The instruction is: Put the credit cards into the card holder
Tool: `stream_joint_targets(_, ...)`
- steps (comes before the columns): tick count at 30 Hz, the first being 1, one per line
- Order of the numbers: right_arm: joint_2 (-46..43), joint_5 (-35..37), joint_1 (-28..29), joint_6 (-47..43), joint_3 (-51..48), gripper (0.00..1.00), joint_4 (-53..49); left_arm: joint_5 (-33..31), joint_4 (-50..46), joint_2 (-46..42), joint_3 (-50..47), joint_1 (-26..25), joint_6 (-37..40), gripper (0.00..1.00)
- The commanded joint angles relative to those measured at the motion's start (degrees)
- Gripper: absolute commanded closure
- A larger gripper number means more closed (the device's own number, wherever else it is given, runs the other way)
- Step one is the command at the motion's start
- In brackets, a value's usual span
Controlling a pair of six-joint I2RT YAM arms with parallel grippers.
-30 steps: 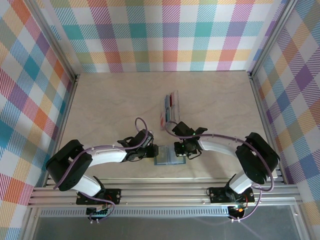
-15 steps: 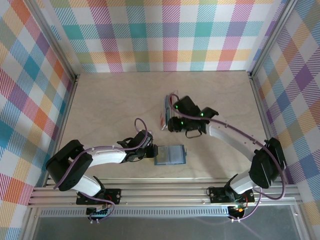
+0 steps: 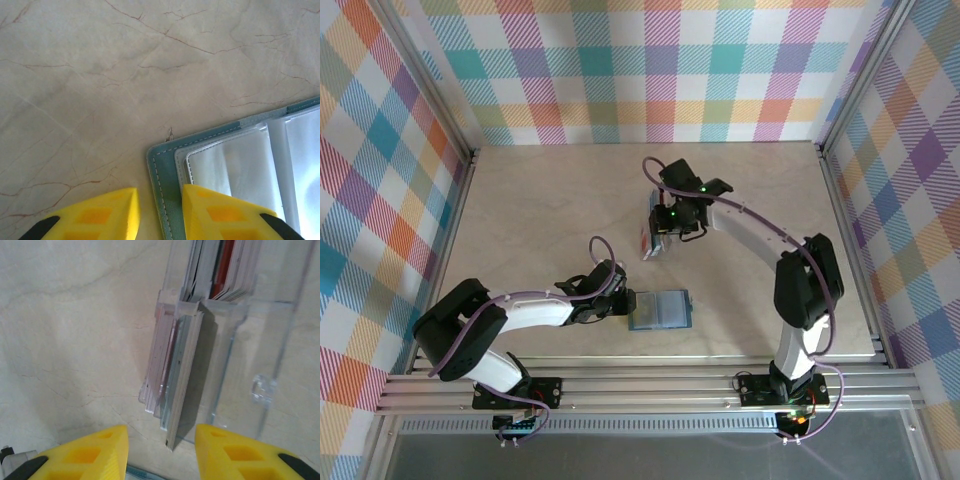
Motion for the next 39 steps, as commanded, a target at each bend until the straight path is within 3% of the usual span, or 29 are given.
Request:
stream_joint_targets(1, 2.4, -3.0, 0.3, -1.5, 2.8, 0.6, -1.9, 1.2, 1.4, 4.1, -0.8, -1.0, 0.1, 0.69)
stream_joint_targets(10, 6.1, -2.4, 0.2, -1.5, 4.6, 0.6, -2.6, 0.9, 1.2, 3.8, -0.9, -1.0, 0.1, 0.7)
stream_joint_targets(25, 6.2, -9.0, -1.1, -1.9, 3.9, 0.59, -0.1, 0.5, 0.8, 3.0, -1.1, -0.9, 0.1, 0.7)
stream_joint_targets(39, 3.6, -9.6, -2.0, -2.1, 2.9, 0.69, 0.4, 0.6, 0.8, 3.4, -0.8, -1.0, 0.2, 0.71)
